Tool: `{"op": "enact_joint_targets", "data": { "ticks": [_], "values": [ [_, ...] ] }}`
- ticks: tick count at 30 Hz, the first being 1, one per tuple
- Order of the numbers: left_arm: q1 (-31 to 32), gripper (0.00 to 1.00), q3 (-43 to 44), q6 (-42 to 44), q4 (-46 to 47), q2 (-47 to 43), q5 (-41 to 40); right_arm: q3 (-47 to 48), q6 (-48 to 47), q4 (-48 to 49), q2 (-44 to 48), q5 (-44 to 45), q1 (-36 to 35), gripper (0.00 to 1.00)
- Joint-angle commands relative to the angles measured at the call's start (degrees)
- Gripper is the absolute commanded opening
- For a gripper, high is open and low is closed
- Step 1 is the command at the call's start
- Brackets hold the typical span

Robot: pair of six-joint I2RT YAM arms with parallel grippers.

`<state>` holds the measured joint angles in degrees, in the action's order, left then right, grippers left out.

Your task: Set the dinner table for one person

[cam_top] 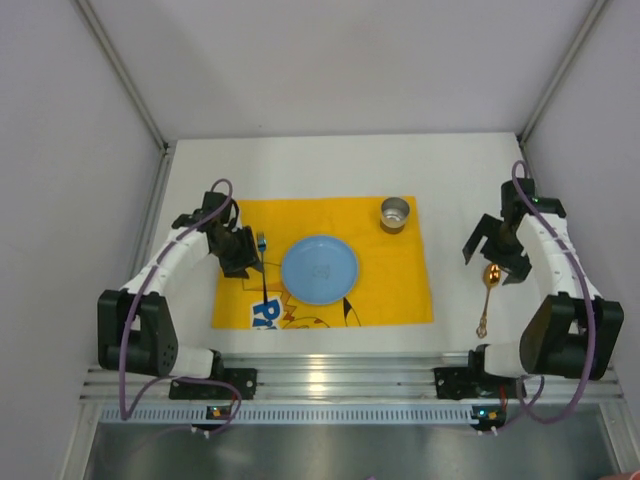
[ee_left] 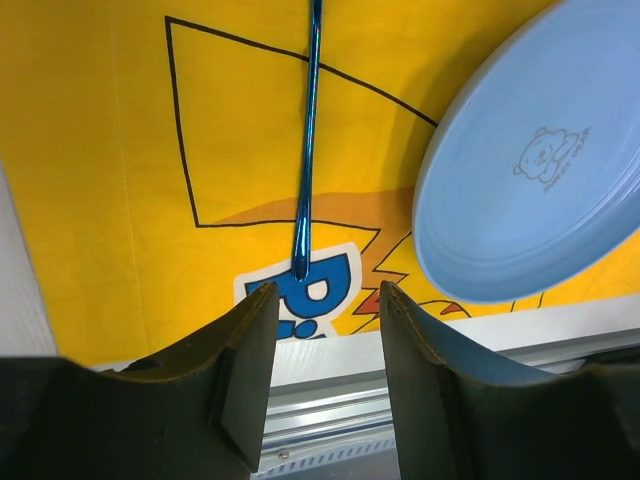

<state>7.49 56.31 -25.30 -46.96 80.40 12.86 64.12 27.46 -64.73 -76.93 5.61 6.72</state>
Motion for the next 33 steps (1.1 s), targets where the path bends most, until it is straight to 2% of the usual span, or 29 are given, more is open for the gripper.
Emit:
{"op": "enact_joint_targets", "data": {
  "ticks": [1, 5, 11, 14, 15, 17, 18, 21, 26, 33],
  "values": [
    [-0.3, 0.50, -1.7, 2.2, 2.1, -3.4, 0.8, -1.4, -0.9, 5.0, -3.8, 4.1, 3.3, 0.95],
    [-0.3, 0.50, -3.5, 3.2, 3.1, -4.9, -1.3, -5.2, -1.1, 8.6, -7.6, 5.5, 4.4, 0.87],
    [-0.3, 0.49, -4.2, 3.1, 4.2, -5.4, -2.0, -10.6, 0.0, 15.8, -14.0, 7.2, 5.1, 0.71],
    [-0.3, 0.49, -4.5, 3.0, 4.2, -5.3, -2.1, -12.3, 0.5, 19.0, -17.3, 7.7, 5.2, 0.58],
    [-0.3, 0.49, -4.5, 3.0, 4.2, -5.3, -2.4, -12.7, 0.7, 19.9, -18.4, 8.0, 5.2, 0.47],
    [-0.3, 0.49, -4.5, 2.9, 4.2, -5.3, -2.8, -13.8, 0.7, 22.1, -19.5, 8.8, 5.4, 0.32],
    [-0.3, 0.49, -4.5, 2.9, 4.2, -5.4, -2.7, -14.0, 0.7, 22.8, -20.4, 9.0, 5.5, 0.15],
    [-0.3, 0.49, -4.6, 2.7, 4.1, -5.3, -2.8, -12.9, 0.1, 23.8, -22.1, 8.8, 5.6, 0.00],
    [-0.3, 0.49, -4.9, 2.4, 4.5, -5.6, -3.1, -8.5, -2.6, 21.6, -21.5, 10.4, 5.5, 0.00],
    [-0.2, 0.49, -5.8, 2.2, 6.0, -9.2, -2.7, 1.6, -3.9, 12.1, -8.4, 9.3, 3.4, 0.00]
  ]
}}
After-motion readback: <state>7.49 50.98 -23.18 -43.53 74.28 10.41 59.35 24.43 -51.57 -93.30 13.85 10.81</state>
